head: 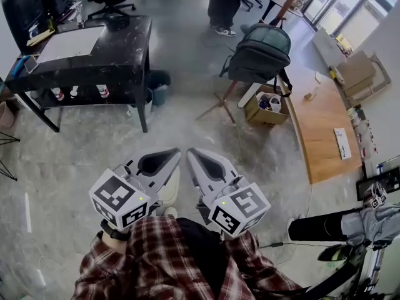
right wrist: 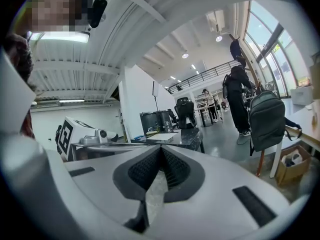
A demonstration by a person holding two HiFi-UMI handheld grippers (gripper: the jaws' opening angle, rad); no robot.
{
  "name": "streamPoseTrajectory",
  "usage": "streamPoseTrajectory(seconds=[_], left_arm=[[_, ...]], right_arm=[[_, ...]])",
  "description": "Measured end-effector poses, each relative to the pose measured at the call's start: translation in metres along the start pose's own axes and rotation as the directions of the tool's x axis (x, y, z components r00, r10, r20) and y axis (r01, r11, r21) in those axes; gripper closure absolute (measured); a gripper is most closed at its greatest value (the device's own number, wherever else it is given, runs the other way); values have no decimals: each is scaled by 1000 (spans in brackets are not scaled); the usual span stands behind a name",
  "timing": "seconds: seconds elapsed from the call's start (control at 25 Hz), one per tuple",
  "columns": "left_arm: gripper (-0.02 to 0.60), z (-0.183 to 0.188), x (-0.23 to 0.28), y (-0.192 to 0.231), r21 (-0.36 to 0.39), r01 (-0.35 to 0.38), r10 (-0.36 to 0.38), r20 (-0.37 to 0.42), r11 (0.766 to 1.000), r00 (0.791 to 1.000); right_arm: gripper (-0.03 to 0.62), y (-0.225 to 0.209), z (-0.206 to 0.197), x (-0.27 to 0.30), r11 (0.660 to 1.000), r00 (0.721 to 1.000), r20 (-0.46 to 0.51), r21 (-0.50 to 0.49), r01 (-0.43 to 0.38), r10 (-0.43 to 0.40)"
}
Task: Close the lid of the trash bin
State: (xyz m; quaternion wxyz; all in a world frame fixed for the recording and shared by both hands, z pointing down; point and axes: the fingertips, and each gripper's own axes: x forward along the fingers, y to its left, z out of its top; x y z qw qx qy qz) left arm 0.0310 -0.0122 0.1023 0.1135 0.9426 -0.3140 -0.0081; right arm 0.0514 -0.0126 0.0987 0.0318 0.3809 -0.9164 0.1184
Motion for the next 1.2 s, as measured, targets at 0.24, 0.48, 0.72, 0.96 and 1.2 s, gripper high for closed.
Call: streamPoseTrajectory(seconds=[0.24,0.48,0.72,0.96,1.2], left_arm=[[569,4,-5,4,-7,1,-1,12,1000,1000],[569,4,-9,10,-19,0,0,9,1000,1000],[569,5,-13,13,-36,1,-1,17,999,1000],[569,5,-18,19,-53,4,-4,7,999,1000],[569,1,-23,21,-55,-2,3,3,998,1000]], right_arm=[[582,3,2,5,1000,1000,0,-8,-7,7],[582,6,-4,12,1000,1000,-14,10,-8,9],[582,6,-6,14,1000,1000,-16,24,-4,5],[582,10,-7,21,999,999,-31,32,-8,9],[582,13,-10,24,999,999,-35,28,-19,20]])
